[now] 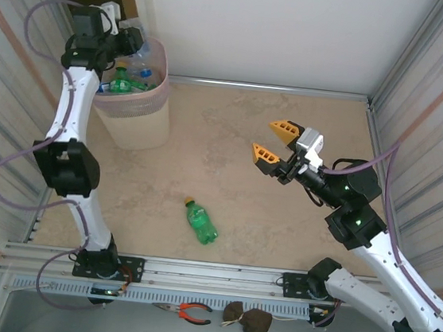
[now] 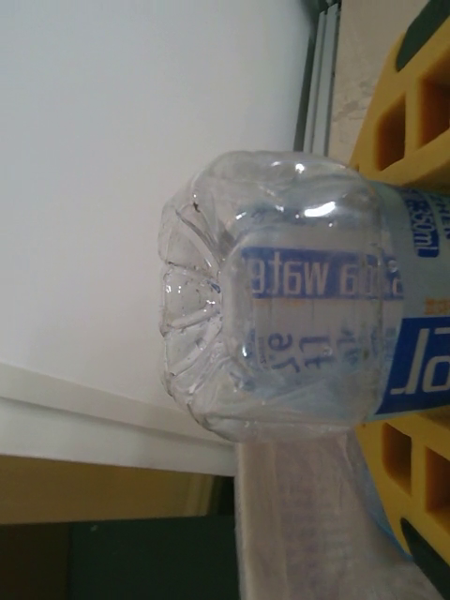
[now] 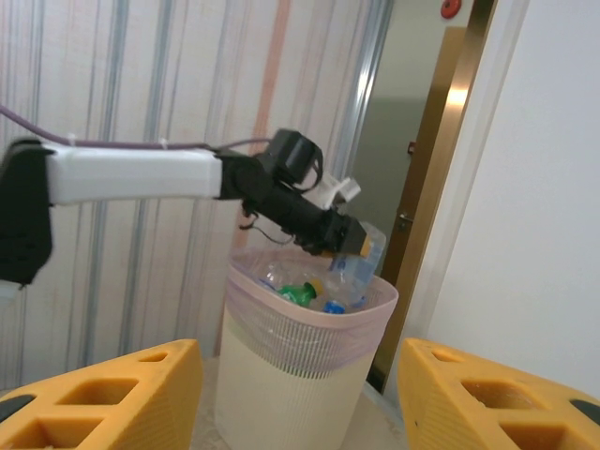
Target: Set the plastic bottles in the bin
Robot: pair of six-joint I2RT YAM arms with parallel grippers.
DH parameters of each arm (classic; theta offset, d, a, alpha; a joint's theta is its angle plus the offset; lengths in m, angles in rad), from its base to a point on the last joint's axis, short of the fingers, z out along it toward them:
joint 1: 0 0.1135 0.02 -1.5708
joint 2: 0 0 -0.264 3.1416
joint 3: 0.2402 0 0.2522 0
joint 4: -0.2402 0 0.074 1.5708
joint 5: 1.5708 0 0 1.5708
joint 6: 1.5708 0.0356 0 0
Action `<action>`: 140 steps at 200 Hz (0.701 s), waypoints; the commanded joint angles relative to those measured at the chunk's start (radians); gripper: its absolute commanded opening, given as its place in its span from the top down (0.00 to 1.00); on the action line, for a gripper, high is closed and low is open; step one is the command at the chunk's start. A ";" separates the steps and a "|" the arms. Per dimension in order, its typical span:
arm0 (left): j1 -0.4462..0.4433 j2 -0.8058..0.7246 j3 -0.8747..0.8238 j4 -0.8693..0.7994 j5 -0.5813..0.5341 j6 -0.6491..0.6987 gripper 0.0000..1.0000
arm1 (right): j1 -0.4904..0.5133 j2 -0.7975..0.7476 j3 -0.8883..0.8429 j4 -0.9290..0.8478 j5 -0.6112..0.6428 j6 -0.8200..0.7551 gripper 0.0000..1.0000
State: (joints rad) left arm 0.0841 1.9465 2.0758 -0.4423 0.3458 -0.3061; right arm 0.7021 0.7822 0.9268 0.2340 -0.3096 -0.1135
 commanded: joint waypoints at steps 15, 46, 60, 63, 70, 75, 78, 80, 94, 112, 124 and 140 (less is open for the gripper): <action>-0.016 0.041 0.064 -0.091 0.109 -0.015 0.60 | 0.007 -0.021 0.001 -0.001 0.017 0.004 0.43; -0.020 0.040 0.029 -0.181 0.141 0.024 0.60 | 0.008 -0.008 0.010 0.002 0.008 0.004 0.43; -0.021 0.038 0.028 -0.222 0.151 0.043 0.60 | 0.008 -0.002 0.016 -0.001 0.000 0.004 0.43; -0.020 0.039 0.030 -0.231 0.153 0.049 0.60 | 0.008 0.000 0.018 -0.001 -0.002 0.005 0.43; -0.020 0.042 0.038 -0.257 0.157 0.058 0.60 | 0.008 0.002 0.020 -0.001 -0.004 0.004 0.43; -0.021 0.044 0.047 -0.279 0.156 0.067 0.60 | 0.008 0.003 0.020 -0.001 -0.006 0.003 0.43; -0.021 0.046 0.049 -0.291 0.154 0.070 0.60 | 0.007 0.003 0.021 -0.001 -0.006 0.003 0.43; -0.022 0.047 0.053 -0.299 0.151 0.074 0.60 | 0.008 0.004 0.021 -0.001 -0.007 0.003 0.43; -0.024 0.054 0.062 -0.347 0.143 0.089 0.59 | 0.008 0.005 0.021 0.000 -0.009 0.003 0.43; -0.025 0.068 0.075 -0.390 0.139 0.099 0.58 | 0.008 0.005 0.017 0.003 -0.009 0.006 0.43; -0.026 0.083 0.082 -0.408 0.134 0.104 0.55 | 0.008 0.005 0.016 0.003 -0.010 0.007 0.43; -0.027 0.109 0.100 -0.429 0.126 0.110 0.50 | 0.008 0.002 0.015 0.001 -0.012 0.009 0.43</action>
State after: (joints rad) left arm 0.0551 2.0094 2.1338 -0.7616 0.4721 -0.2283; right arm 0.7021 0.7921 0.9272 0.2306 -0.3107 -0.1135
